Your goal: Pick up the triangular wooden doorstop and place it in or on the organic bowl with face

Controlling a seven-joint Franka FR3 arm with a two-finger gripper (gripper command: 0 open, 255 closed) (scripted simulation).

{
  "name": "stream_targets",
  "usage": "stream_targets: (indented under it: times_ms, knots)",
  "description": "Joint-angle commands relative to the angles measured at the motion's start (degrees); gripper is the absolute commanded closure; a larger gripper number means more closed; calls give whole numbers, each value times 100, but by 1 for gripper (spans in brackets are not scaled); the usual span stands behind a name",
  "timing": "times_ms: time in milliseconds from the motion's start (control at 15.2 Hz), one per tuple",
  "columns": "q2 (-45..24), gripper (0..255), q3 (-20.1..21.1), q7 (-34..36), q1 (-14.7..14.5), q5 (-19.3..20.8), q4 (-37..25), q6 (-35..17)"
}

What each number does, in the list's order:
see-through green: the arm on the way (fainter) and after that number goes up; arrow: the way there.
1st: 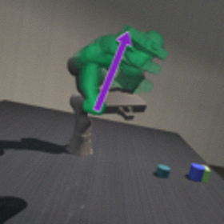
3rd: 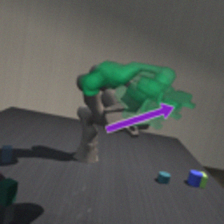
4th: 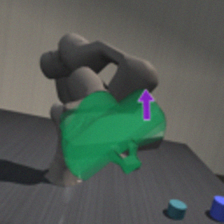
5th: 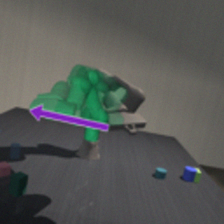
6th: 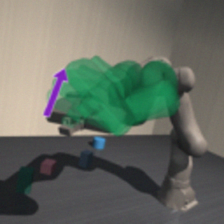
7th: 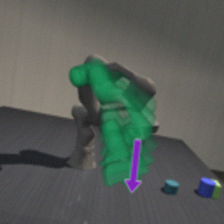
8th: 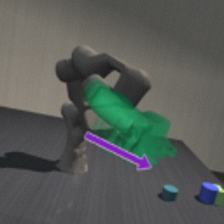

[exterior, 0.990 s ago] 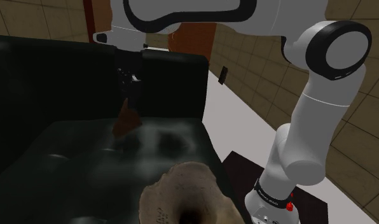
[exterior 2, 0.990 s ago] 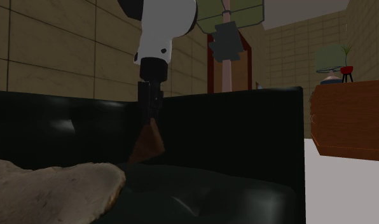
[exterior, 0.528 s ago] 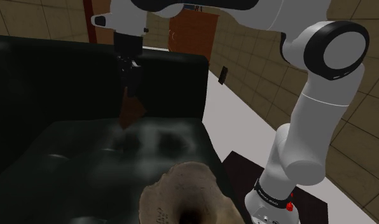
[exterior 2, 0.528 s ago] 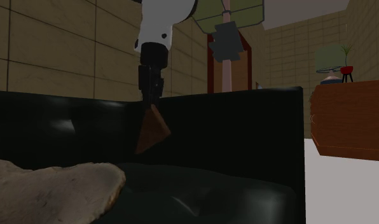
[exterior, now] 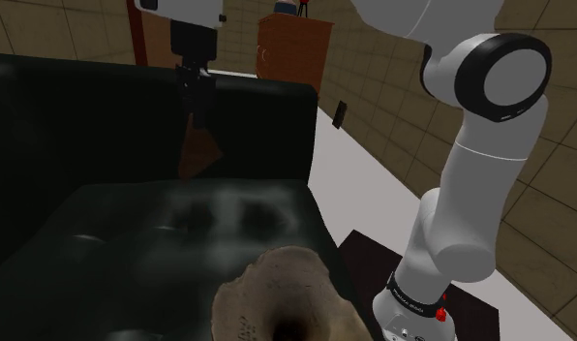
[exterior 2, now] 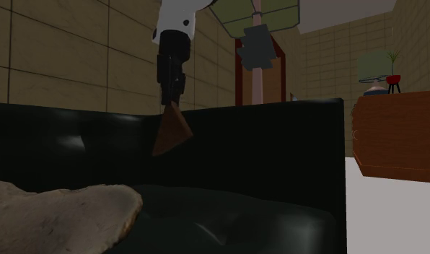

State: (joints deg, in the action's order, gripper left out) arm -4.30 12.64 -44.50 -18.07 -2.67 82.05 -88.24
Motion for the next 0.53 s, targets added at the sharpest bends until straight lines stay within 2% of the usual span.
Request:
stream_targets:
  times_ms: [0, 462]
  knots:
    - [-77, 255, 4, 16, -7, 17, -265, 189]
    - [-400, 255, 29, 95, -56, 91, -1261, 866]
